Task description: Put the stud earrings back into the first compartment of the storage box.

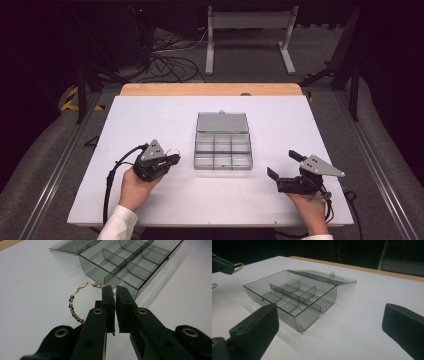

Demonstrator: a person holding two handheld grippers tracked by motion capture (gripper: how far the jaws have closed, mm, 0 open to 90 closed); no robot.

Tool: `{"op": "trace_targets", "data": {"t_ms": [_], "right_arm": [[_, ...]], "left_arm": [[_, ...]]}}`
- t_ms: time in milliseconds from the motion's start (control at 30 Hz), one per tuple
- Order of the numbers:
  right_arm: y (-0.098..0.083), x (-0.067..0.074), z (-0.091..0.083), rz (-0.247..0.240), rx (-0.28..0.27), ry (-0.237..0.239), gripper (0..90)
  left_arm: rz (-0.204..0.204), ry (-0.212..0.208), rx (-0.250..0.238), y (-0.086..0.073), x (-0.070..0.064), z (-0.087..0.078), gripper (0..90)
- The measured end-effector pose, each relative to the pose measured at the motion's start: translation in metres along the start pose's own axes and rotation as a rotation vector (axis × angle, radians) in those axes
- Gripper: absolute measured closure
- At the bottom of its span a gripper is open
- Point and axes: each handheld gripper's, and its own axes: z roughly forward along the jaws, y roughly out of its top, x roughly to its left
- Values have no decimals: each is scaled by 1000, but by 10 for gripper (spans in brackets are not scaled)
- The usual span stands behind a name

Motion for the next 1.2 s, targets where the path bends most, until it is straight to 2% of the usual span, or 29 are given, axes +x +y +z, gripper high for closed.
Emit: {"op": "trace_targets", "data": {"t_ms": [600, 800, 1200], "right_arm": [[0, 0, 0, -10, 1, 4, 13], [0, 0, 0, -10, 7, 3, 12], [0, -1, 1, -6, 12, 0, 13]], "left_arm": [[2, -33, -16, 28, -3, 23, 861], [20, -28, 1, 37, -3, 35, 861], [20, -36, 15, 56, -5, 56, 861]]}}
